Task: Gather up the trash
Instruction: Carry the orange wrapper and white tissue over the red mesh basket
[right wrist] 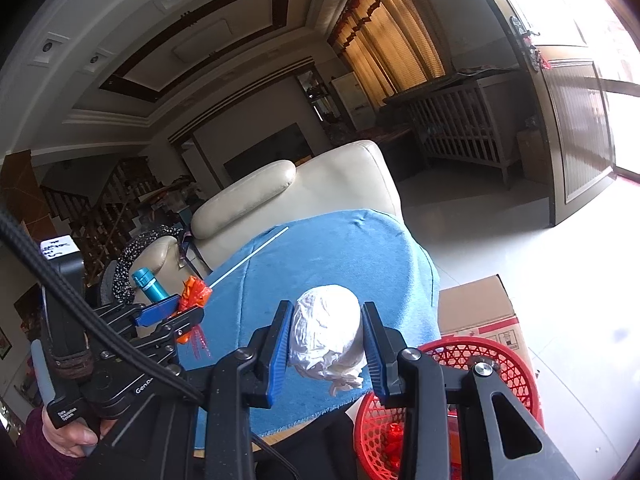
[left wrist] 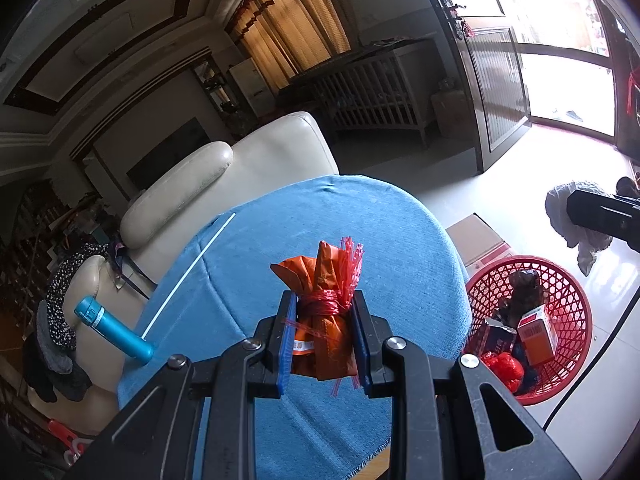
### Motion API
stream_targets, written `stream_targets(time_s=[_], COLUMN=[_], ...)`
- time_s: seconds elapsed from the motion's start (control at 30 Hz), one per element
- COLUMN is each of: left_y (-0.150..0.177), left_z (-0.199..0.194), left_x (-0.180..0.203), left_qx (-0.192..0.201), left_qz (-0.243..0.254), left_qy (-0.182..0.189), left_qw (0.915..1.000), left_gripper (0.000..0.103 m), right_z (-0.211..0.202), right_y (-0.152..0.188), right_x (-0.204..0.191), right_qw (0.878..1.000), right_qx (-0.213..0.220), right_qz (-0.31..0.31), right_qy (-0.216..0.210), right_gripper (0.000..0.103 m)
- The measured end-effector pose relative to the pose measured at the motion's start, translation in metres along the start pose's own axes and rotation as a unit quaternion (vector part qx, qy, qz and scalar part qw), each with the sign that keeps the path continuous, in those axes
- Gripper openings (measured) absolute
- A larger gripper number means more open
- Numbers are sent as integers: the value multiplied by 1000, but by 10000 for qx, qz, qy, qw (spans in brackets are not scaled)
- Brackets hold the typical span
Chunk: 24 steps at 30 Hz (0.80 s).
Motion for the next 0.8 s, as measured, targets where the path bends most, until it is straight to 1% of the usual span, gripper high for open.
stream_targets(time_s=[0.5,0.8], left_y=[2,2], left_z=[1,0], left_x=[3,4], left_qx=[-26,-32], left_qz=[44,56], left_qy=[48,68], left_qw=[10000,10000], left_gripper=[28,28], right_z=[-8,-10], right_y=[5,6], right_x=[18,20], right_qw=[9998,9997], right_qx=[18,37], right_qz=[129,157], right_qy=[156,191], right_gripper=[36,36])
Point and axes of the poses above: each gripper's, at about its wrist camera, not at the fingertips, and z roughly the way its jaws point, x to its right, y to its underside, the point moved 5 cm from there along z, roughly the way its jaws point, and after that the axes turned 3 degrees about -x, right-handed, at the moved point
